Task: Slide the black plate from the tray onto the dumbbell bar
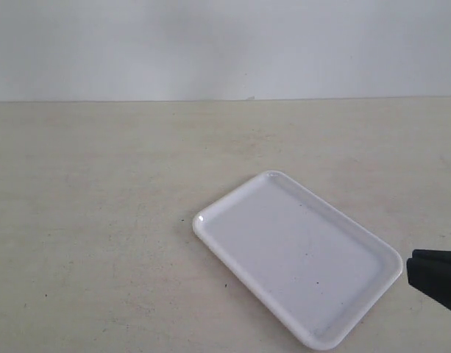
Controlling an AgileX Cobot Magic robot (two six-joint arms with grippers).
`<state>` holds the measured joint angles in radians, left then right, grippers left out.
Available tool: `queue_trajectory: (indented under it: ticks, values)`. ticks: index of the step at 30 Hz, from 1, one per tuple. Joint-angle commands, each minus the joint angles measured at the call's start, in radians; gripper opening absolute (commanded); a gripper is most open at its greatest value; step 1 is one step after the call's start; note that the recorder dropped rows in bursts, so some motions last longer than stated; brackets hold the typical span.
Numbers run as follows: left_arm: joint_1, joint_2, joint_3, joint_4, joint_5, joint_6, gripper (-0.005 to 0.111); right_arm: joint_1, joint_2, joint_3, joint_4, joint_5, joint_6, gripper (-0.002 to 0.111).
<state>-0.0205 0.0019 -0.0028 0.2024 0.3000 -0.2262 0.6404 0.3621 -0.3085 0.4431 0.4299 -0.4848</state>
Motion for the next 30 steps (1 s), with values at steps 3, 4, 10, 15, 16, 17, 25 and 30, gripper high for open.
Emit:
queue_trajectory:
  ticks: [3,4,10,15,16,17,25,30]
  values:
    - [0.002,-0.002,0.003,-0.003,-0.011,-0.005,0.004,-0.003,-0.003,0.0,-0.009,0.003,0.004,0.0]
    - [0.002,-0.002,0.003,-0.003,-0.011,-0.005,0.004,-0.003,-0.003,0.0,-0.009,0.003,0.004,0.0]
    - [0.002,-0.002,0.003,-0.001,-0.011,-0.005,0.004,-0.05,-0.094,0.068,-0.002,0.009,0.002,0.0]
    - [0.002,-0.002,0.003,-0.028,-0.011,0.004,0.004,-0.074,-0.194,0.129,0.004,0.003,0.009,0.0]
    - [0.002,-0.002,0.003,-0.051,-0.011,0.028,0.004,-0.074,-0.202,0.132,0.001,0.003,0.009,0.0]
    - [0.002,-0.002,0.003,-0.096,-0.011,0.078,0.004,-0.074,-0.214,0.138,-0.004,0.0,0.011,0.0]
    - [0.002,-0.002,0.003,-0.25,-0.008,0.279,0.004,-0.154,-0.315,0.187,-0.03,0.002,0.015,0.0]
    - [0.002,-0.002,0.003,-0.248,-0.008,0.27,0.004,-0.211,-0.362,0.248,-0.038,-0.003,0.015,0.0]
